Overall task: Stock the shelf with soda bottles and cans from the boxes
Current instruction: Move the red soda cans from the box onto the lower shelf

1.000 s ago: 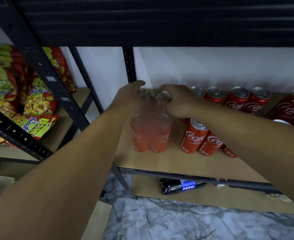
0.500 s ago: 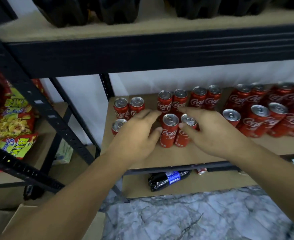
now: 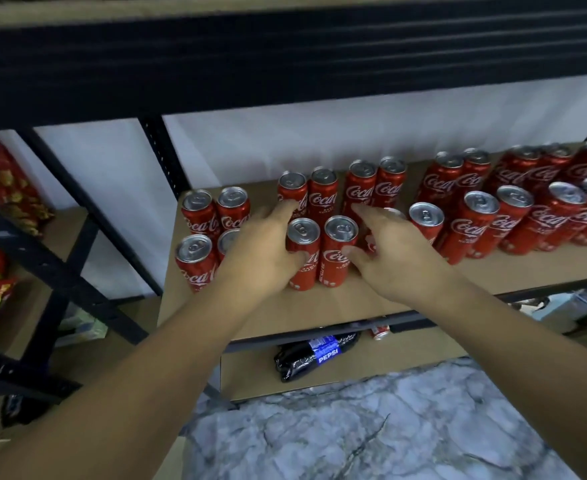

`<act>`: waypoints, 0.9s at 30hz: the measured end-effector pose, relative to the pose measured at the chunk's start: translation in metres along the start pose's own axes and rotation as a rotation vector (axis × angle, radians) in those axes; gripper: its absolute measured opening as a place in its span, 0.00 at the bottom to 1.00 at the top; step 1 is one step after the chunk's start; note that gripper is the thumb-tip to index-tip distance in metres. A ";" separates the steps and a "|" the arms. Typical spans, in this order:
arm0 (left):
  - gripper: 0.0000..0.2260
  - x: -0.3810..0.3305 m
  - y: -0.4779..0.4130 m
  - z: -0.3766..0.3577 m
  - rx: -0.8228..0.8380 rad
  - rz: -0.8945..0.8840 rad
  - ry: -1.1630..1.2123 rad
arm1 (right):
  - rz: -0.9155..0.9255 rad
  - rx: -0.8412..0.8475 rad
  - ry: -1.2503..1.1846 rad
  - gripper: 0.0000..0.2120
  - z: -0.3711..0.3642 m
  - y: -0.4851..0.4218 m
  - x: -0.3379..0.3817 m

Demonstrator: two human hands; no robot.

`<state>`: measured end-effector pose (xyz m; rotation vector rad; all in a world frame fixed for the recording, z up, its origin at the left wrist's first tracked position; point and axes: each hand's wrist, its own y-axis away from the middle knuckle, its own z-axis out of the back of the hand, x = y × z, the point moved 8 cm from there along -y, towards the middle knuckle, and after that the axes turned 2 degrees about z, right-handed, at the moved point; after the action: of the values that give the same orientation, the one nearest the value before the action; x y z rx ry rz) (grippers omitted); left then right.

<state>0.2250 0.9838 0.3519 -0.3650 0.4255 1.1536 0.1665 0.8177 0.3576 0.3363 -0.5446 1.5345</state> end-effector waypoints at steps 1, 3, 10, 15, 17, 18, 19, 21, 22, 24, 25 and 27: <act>0.37 -0.002 -0.005 -0.005 0.024 -0.004 -0.007 | 0.004 0.012 -0.011 0.24 -0.006 -0.005 -0.003; 0.39 -0.004 -0.013 -0.015 0.073 -0.004 -0.025 | -0.015 0.055 -0.020 0.24 -0.020 -0.014 -0.009; 0.32 0.001 -0.029 -0.030 0.183 0.060 -0.045 | -0.048 0.146 0.021 0.35 -0.042 -0.036 -0.028; 0.26 0.004 -0.025 -0.028 0.201 0.044 -0.022 | -0.005 0.090 -0.036 0.25 -0.038 -0.037 -0.025; 0.24 0.006 -0.023 -0.027 0.203 0.039 -0.019 | 0.013 0.083 -0.038 0.22 -0.040 -0.038 -0.024; 0.23 0.007 -0.022 -0.026 0.201 0.037 -0.018 | 0.028 0.076 -0.035 0.21 -0.040 -0.038 -0.022; 0.23 0.008 -0.021 -0.026 0.201 0.038 -0.017 | 0.039 0.069 -0.033 0.20 -0.039 -0.038 -0.022; 0.23 0.009 -0.020 -0.025 0.202 0.039 -0.011 | 0.048 0.062 -0.031 0.21 -0.038 -0.037 -0.021; 0.23 0.010 -0.020 -0.025 0.203 0.039 -0.008 | 0.050 0.063 -0.031 0.22 -0.038 -0.037 -0.022; 0.23 0.009 -0.019 -0.026 0.211 0.035 -0.008 | 0.056 0.068 -0.022 0.24 -0.039 -0.036 -0.022; 0.24 0.009 -0.018 -0.026 0.217 0.031 -0.012 | 0.055 0.072 -0.016 0.24 -0.039 -0.036 -0.022; 0.27 0.008 -0.017 -0.027 0.230 0.031 -0.021 | 0.056 0.081 -0.012 0.25 -0.039 -0.036 -0.022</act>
<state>0.2404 0.9712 0.3258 -0.1463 0.5413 1.1236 0.2084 0.8186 0.3182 0.3961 -0.5054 1.6123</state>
